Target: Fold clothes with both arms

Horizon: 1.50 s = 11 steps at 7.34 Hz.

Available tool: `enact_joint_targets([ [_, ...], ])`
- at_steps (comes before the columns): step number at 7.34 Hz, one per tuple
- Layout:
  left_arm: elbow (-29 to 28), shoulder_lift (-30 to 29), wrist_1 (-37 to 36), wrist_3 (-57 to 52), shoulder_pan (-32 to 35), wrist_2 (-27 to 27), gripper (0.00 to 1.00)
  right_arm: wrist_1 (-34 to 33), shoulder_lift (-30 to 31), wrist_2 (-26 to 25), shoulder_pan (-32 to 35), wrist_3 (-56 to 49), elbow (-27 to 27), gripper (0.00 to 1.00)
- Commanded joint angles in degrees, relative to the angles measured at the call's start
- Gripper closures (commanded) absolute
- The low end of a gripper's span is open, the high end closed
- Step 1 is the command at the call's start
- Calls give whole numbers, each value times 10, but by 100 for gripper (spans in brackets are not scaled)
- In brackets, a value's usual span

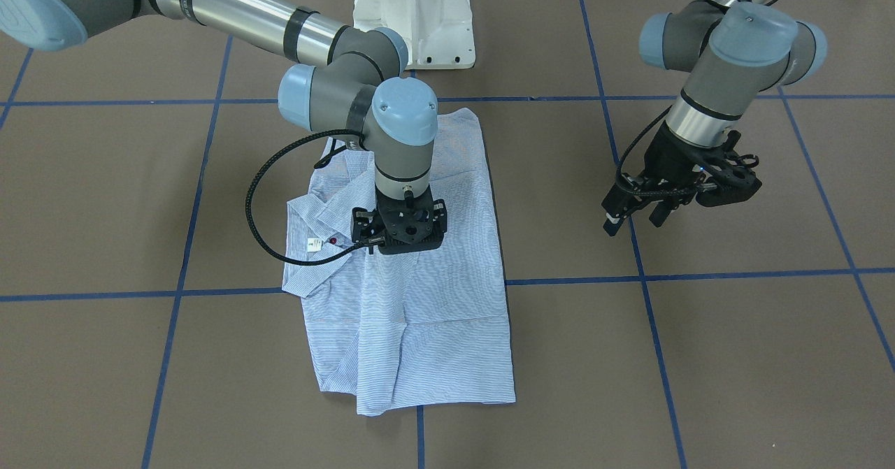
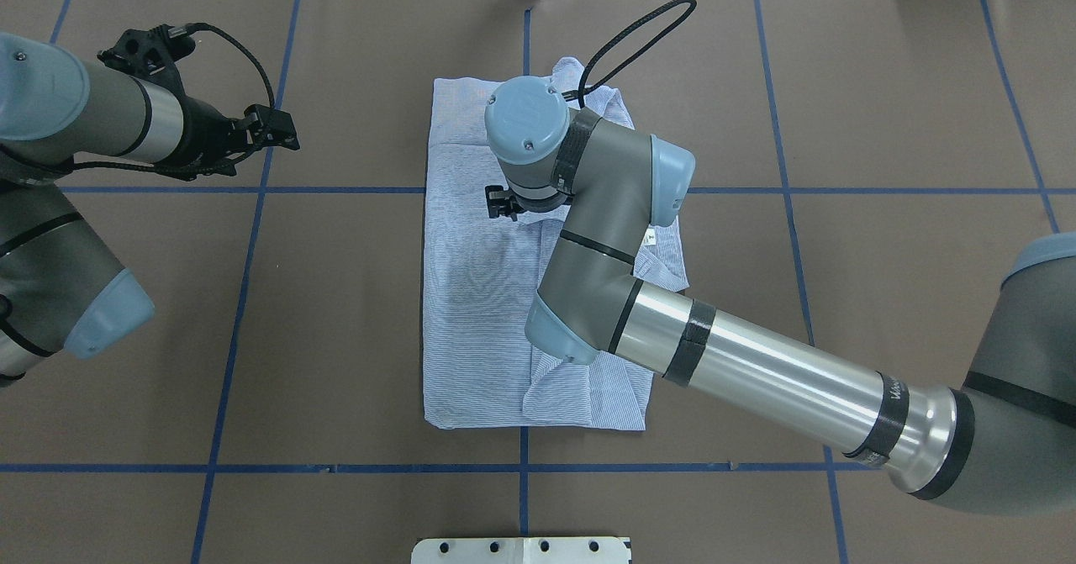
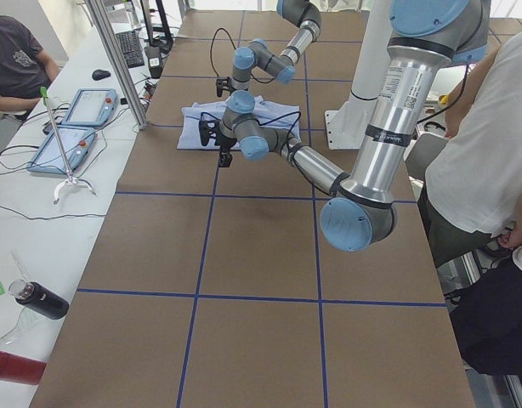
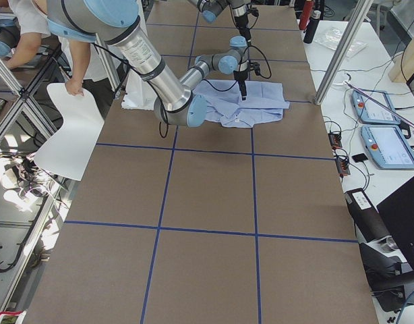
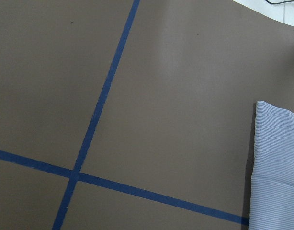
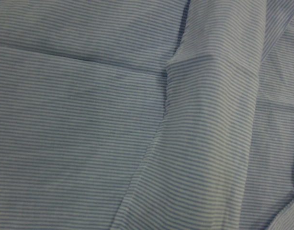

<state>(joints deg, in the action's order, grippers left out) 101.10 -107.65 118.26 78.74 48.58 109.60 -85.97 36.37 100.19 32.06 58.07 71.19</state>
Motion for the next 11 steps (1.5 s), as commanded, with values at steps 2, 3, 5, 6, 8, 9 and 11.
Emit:
enact_joint_targets([
  [2, -2, -5, -1, 3, -3, 1, 0, -9, 9, -1, -9, -1, -9, 0],
  [3, -2, -5, -1, 4, -4, 1, 0, -45, 4, -1, -9, -1, -5, 0],
  [5, -7, -5, 0, 4, -7, 1, 0, -70, 10, -1, -6, -8, -2, 0],
  [6, -8, -5, 0, 4, -9, 1, 0, -71, 18, -1, -2, -9, -3, 0],
  [8, -8, -7, 0, 5, -11, 0, 0, -89, 32, 2, 19, -34, 23, 0],
  [9, -8, -7, 0, 5, -16, 0, 0, -106, 61, 4, 31, -57, 66, 0],
  [11, -8, -13, -1, 20, -22, 0, 0, -113, 137, 1, 36, -69, 132, 0],
])
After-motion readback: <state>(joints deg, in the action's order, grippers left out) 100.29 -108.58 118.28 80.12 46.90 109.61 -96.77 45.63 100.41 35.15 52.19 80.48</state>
